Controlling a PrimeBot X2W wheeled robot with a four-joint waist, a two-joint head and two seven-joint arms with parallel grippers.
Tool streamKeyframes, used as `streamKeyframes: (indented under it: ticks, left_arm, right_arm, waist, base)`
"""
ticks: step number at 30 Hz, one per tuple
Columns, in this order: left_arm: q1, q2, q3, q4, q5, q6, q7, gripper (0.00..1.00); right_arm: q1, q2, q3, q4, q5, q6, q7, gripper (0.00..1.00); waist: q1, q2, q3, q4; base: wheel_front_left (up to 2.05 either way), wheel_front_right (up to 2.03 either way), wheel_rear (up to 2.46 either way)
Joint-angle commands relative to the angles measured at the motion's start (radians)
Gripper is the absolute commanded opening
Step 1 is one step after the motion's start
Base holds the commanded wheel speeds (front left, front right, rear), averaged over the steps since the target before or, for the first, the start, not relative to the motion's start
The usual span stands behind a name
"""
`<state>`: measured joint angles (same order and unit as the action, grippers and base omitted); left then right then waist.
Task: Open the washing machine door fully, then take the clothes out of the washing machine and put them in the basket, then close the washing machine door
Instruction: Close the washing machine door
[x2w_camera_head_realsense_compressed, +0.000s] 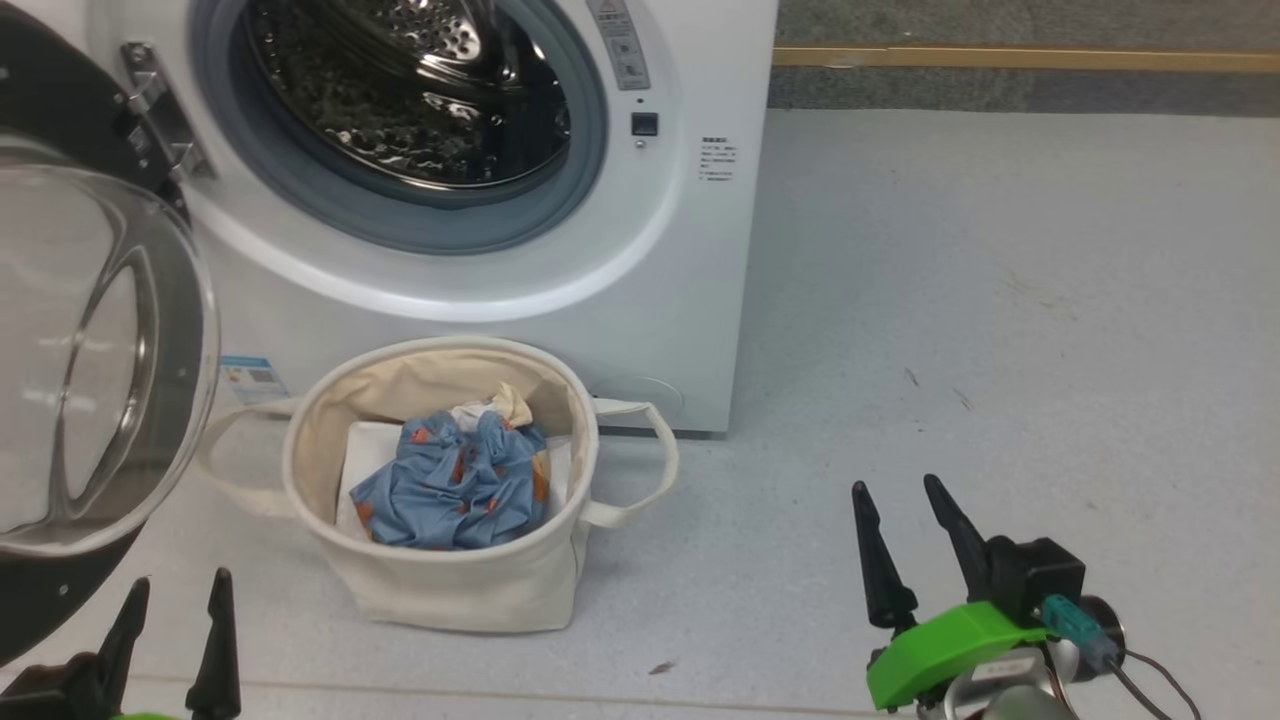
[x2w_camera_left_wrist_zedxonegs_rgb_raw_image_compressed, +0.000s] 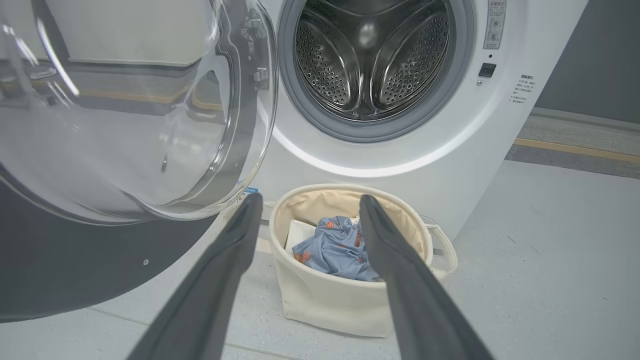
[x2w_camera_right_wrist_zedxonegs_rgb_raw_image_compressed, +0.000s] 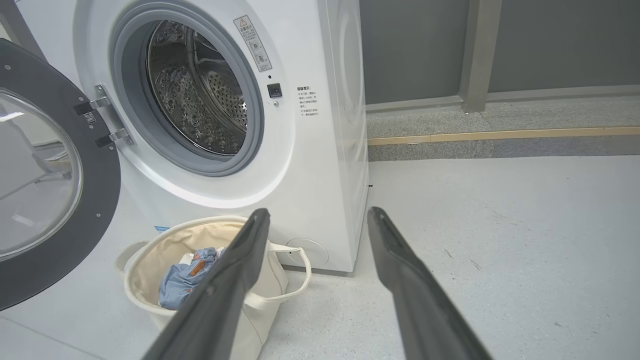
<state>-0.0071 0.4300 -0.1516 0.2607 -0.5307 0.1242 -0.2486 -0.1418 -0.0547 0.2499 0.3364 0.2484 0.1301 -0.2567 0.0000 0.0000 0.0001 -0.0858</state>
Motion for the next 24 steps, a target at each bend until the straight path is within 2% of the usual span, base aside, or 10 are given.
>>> streamKeyframes:
  ticks: [1,9,24]
  left_arm:
    - [-0.049,0.024,0.055,-0.031,0.005,0.009,-0.013,1.0]
    - [-0.037,0.009,0.094,-0.034,-0.002,0.016,-0.013,1.0]
    - [-0.02,0.001,0.116,-0.03,0.001,0.042,-0.013,1.0]
  right_arm:
    - [-0.047,0.004,0.028,-0.026,0.009,0.001,-0.005,1.0]
    - [-0.045,0.004,0.043,-0.023,0.017,0.001,-0.005,1.0]
    - [-0.041,0.004,0.068,-0.012,0.032,0.001,-0.005,1.0]
  waist:
    - [0.0,0.0,-0.002,0.012]
    - [0.0,0.0,-0.012,0.094]
    - [0.0,0.0,-0.038,0.295]
  base:
    - [0.0,0.0,0.0]
    - [0.0,0.0,0.0]
    - [0.0,0.0,0.0]
